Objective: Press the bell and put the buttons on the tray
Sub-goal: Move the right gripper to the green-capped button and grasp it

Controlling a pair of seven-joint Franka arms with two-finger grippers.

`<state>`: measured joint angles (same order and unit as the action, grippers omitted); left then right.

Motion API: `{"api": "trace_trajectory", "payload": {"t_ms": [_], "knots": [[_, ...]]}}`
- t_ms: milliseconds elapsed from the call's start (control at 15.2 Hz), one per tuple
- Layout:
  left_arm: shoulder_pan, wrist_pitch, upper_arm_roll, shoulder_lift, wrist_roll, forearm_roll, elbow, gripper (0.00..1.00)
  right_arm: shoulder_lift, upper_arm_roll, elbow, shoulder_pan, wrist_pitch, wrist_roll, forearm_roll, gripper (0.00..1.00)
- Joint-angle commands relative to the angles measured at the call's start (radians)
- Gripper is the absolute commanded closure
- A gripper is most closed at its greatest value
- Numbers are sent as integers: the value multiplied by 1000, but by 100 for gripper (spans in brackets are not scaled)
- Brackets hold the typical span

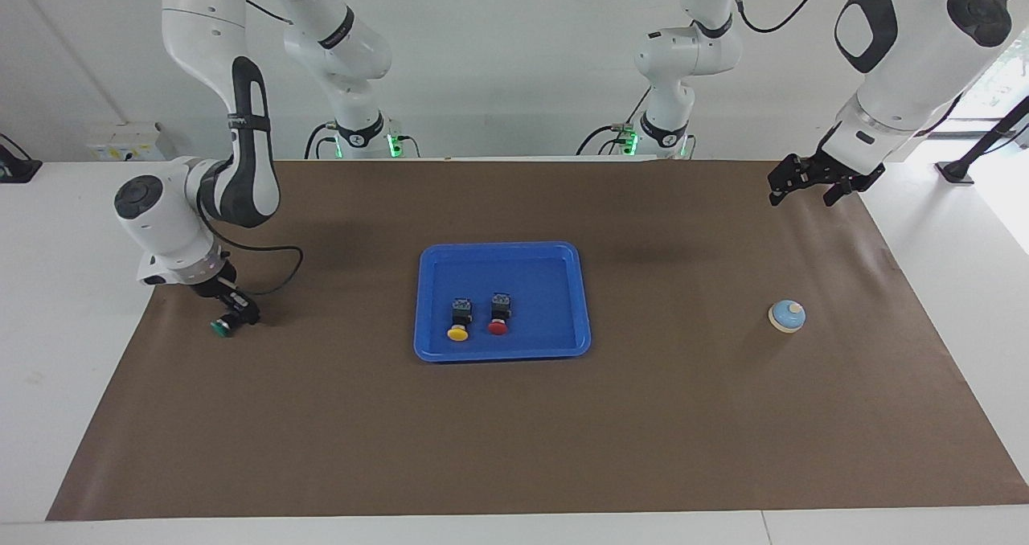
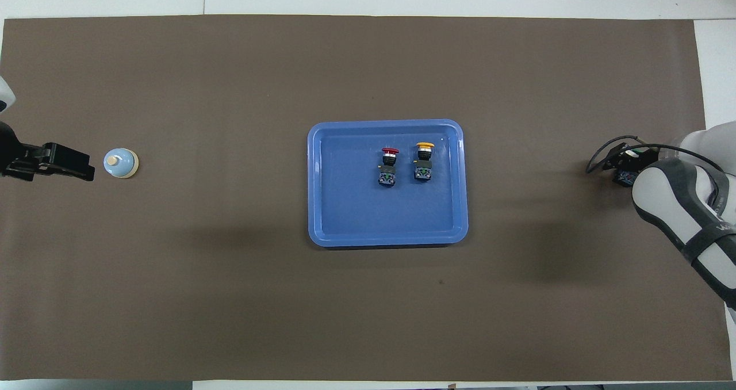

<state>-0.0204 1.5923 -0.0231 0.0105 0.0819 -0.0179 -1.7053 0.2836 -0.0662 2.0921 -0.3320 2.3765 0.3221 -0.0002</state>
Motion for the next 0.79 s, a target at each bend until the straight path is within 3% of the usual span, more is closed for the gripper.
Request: {"api": "trace_trajectory", "payload": {"t_ms": [0,198,461,724], "knots": [[-1,-12,0,11,-10,10,1,0,-6,-12,-7,-10,-66,-49,-29,100],[-1,-12,0,11,-10,10,1,0,-18,-15,-76,16,-161,-44,-31,100],[-1,-12,0,11,-10,10,1,0,-17,-15,-271,169,-382,-41,-35,100],[-1,-12,0,11,-10,10,1,0,-8,-18,-406,344,-500,55,-15,100]]}}
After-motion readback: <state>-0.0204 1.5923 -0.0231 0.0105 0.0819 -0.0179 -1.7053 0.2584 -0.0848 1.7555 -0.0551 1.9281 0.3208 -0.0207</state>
